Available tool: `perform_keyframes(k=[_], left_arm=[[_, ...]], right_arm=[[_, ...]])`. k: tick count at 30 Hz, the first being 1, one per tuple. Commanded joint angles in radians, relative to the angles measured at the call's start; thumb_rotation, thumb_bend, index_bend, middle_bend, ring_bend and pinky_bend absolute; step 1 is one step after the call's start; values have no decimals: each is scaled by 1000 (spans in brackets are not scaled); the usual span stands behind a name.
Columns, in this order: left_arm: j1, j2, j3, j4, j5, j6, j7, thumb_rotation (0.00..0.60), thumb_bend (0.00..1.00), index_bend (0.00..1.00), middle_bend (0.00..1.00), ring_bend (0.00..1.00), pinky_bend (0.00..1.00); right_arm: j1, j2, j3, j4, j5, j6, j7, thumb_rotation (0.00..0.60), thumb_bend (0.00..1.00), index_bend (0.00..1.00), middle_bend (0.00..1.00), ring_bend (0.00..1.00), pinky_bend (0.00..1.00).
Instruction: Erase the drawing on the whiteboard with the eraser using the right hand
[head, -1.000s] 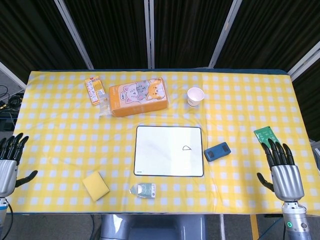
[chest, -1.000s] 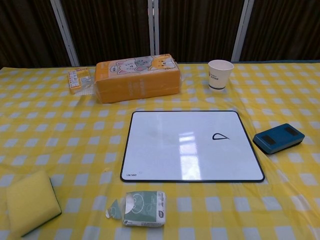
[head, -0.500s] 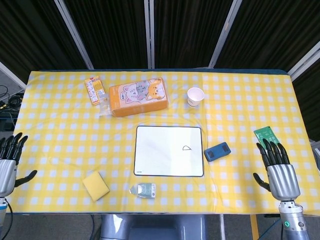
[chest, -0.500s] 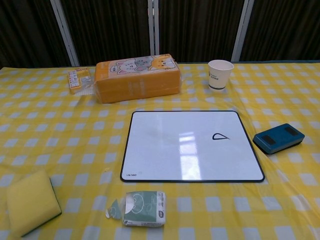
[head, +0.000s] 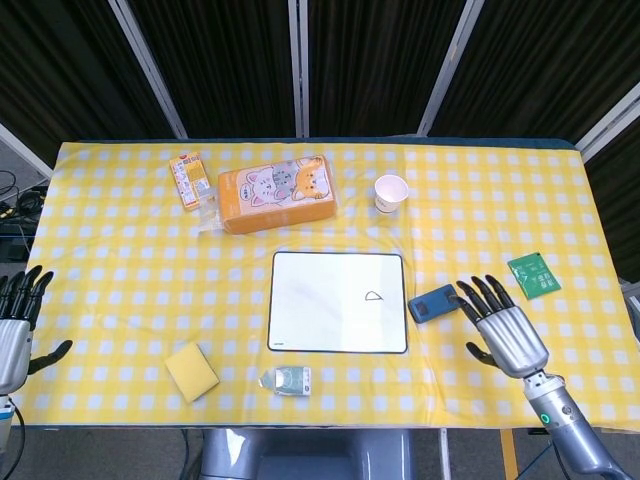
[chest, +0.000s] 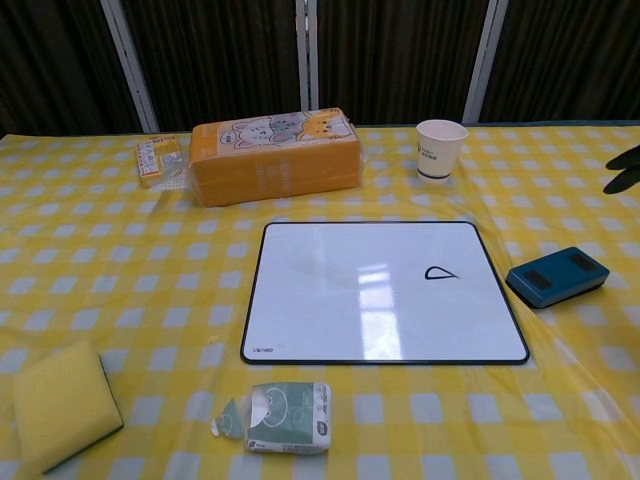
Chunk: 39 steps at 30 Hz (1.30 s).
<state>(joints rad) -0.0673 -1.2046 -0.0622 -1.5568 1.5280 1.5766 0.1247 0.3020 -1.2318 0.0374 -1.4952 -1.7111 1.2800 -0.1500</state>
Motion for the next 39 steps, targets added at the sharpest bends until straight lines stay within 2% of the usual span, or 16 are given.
perform_keyframes(k=[1,7,12,21,32,39], left_arm=[[0,0,-1,0,-1,2,-3,600,137,0,0,0,0],[-4,-5,-2,5,-4,-7,2,600,138,0,0,0,0],[-5,-5,-5,6,-10,-10,2,600,136,0,0,0,0],[-12,-3,-9,5,-15,-19,4,600,137,0,0,0,0],[-29,-10,-15,8,-26,-44,17,600,137,0,0,0,0],[-35,-14,-15,10,-28,-52,20,600,136,0,0,0,0]], right_arm=[[41,-16,-6,11,-6,-63,-60,600,172,251,111,15,39],[87,-47,8,8,31,-136,-133,600,176,261,122,28,48],[151,-46,35,-20,134,-282,-237,600,174,261,120,28,48],[218,-51,71,-34,307,-411,-329,600,173,309,123,29,48],[269,-98,74,25,404,-452,-352,600,169,260,84,29,49],[294,-120,68,44,452,-465,-384,600,169,273,87,30,52]])
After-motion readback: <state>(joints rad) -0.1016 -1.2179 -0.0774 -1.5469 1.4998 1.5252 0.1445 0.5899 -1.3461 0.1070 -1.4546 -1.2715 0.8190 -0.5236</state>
